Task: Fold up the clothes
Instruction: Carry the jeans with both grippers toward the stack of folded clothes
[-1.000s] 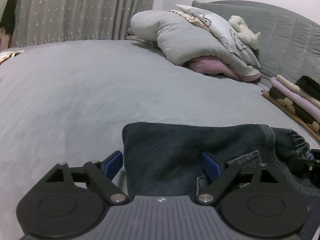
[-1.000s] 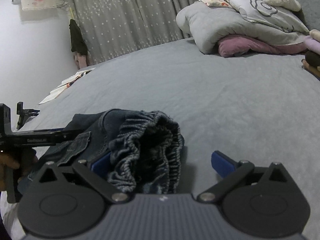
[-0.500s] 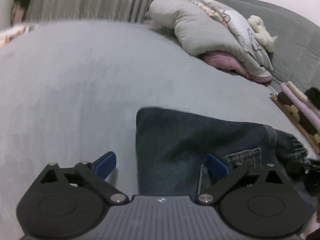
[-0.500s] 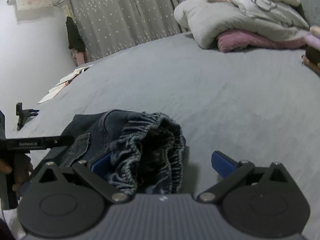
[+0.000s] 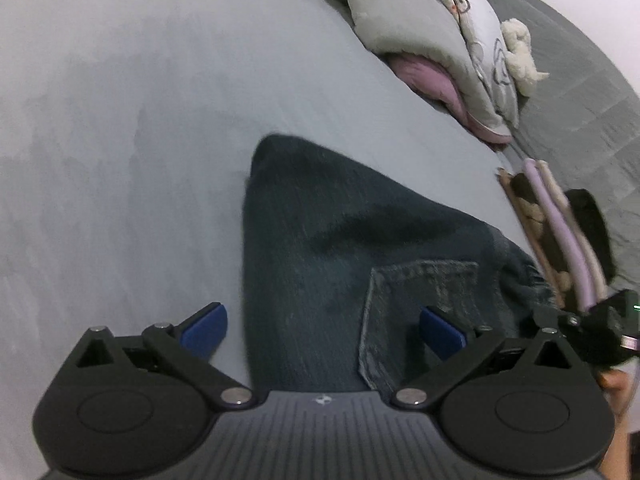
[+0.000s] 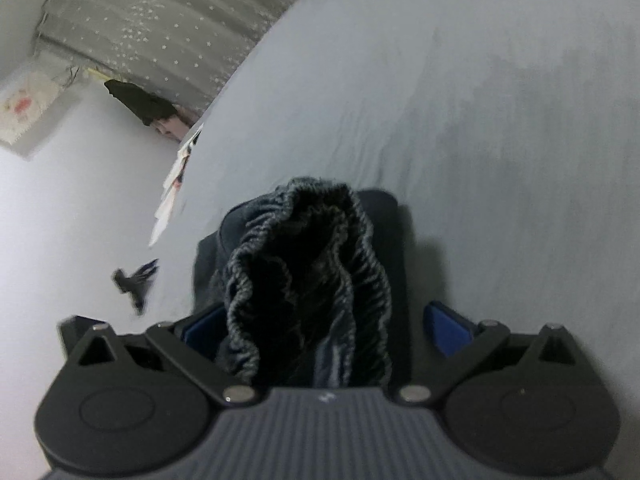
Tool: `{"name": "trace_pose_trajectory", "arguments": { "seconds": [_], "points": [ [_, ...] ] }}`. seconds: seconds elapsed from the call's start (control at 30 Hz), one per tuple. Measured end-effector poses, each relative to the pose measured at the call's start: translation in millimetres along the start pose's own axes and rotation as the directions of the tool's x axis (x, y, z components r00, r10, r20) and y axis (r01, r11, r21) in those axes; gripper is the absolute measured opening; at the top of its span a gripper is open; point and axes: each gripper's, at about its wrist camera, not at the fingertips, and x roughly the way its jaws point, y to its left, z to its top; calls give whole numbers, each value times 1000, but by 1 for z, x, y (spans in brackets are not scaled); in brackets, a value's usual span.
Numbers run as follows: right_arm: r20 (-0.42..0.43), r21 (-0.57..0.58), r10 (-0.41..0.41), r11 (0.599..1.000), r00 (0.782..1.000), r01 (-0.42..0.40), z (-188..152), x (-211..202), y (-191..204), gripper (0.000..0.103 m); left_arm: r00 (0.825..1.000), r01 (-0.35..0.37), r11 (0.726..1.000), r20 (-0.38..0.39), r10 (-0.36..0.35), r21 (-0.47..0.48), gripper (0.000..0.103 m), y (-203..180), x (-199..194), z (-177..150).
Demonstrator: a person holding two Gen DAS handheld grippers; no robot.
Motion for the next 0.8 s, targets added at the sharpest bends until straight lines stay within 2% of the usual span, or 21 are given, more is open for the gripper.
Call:
{"name": "trace_pose_trajectory", "arguments": {
  "seconds": [0.13, 0.23, 0.3, 0.37, 0.47, 0.57, 0.63, 0.67, 0.8],
  "points": [
    [-42, 72, 56, 996, 998, -53, 6, 2, -12, 103, 996, 63, 996, -55, -66, -58, 103, 14, -5, 2],
    [-61, 96, 84, 992, 995, -78, 10, 4, -20, 103, 986, 151, 974, -43, -160, -169, 103, 35, -8, 4],
    [-70, 94, 105, 991, 992, -98, 12, 8, -26, 103, 971, 230, 941, -5, -239, -249, 103, 54, -9, 0],
    [-80, 92, 124, 989, 989, -116, 15, 10, -31, 103, 953, 294, 917, 7, -304, -268, 103, 67, -9, -2],
    [-106, 91, 155, 985, 982, -146, 21, 14, -36, 103, 932, 353, 896, 15, -363, -268, 103, 74, -9, -2],
    [-130, 128, 229, 969, 965, -213, 29, 16, -42, 103, 889, 447, 853, 24, -458, -268, 103, 77, -6, -3],
    [-135, 147, 236, 965, 962, -216, 33, 17, -44, 103, 874, 470, 840, 11, -485, -271, 103, 77, -3, -1],
    [-136, 145, 232, 966, 963, -212, 34, 18, -45, 103, 875, 465, 846, -8, -484, -262, 103, 76, 0, 0],
    [-152, 78, 165, 985, 975, -155, 32, 24, -36, 103, 906, 404, 893, -47, -421, -199, 103, 63, 6, 3]
  ]
}}
